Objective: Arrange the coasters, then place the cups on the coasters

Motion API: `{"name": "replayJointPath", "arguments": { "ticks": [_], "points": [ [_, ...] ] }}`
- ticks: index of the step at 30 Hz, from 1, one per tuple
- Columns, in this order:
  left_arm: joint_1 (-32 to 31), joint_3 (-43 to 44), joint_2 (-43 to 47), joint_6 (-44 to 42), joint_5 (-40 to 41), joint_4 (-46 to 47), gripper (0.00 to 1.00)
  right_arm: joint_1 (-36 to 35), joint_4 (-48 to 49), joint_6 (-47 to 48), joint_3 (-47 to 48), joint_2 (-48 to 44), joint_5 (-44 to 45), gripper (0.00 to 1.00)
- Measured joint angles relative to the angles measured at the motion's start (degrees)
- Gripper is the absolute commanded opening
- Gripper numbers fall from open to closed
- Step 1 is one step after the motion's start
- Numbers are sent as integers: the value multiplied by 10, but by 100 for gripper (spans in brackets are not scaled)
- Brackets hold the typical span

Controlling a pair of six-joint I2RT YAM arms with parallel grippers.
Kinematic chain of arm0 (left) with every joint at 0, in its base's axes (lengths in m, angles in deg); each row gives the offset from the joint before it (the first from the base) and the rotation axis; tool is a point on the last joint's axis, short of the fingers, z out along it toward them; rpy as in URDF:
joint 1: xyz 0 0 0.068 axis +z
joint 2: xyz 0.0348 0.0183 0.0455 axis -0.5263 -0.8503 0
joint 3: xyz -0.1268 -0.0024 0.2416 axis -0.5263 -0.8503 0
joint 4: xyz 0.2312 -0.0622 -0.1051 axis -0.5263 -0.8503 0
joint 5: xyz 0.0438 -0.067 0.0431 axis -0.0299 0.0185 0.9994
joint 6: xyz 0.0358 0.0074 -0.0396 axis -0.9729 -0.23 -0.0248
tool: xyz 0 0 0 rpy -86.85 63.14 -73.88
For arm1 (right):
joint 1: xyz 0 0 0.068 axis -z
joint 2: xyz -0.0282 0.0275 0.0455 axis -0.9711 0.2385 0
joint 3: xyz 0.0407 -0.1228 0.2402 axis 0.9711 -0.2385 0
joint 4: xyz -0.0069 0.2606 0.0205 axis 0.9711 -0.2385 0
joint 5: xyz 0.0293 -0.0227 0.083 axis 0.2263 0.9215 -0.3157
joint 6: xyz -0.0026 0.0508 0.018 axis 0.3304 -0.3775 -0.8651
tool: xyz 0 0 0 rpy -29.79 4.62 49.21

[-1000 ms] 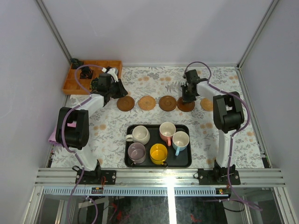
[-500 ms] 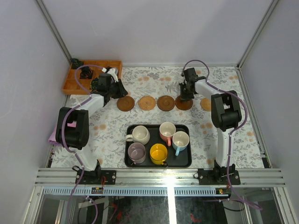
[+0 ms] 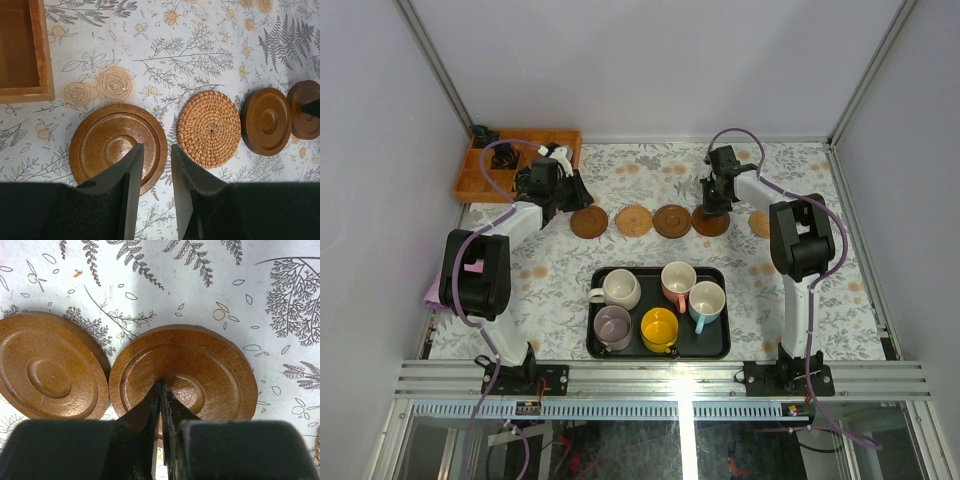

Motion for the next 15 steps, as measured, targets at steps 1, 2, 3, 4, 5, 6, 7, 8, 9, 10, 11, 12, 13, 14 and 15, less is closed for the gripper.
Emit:
{"name": "replayJointPath", "arguments": {
  "ticks": [1,2,3,4,5,6,7,8,9,10,11,12,13,14,15],
  "points": [
    [0,0,0,0,0,0,28,0,0,-2,-1,0,2,7],
    [0,0,0,0,0,0,29,-1,1,-5,-2,-1,5,7],
    [0,0,0,0,-1,0,29,-1,4,-7,-5,-2,9,7],
    [0,0,0,0,-2,0,29,-2,6,-10,-8,-4,12,7],
    [0,0,0,0,-4,0,29,-2,9,-12,-11,-6,15,7],
    [0,0,0,0,-5,1,29,-2,10,-14,-14,-8,19,7],
    [0,0,0,0,-7,1,29,-3,12,-17,-18,-10,23,7],
    [0,0,0,0,-9,2,29,-3,15,-19,-20,-11,26,7],
    [0,0,0,0,-12,2,29,-4,16,-21,-22,-12,28,7],
    [0,0,0,0,-14,2,29,-4,17,-22,-23,-13,31,6],
    [0,0,0,0,-16,3,29,-4,17,-24,-23,-13,35,7],
    [0,0,0,0,-19,3,29,-4,17,-25,-23,-14,40,7],
    [0,0,0,0,-22,4,29,-4,17,-26,-23,-14,43,6],
    [0,0,0,0,-25,6,29,-5,17,-28,-23,-14,46,6],
    [0,0,0,0,-27,7,29,-5,17,-30,-23,-14,50,7]
  ]
}}
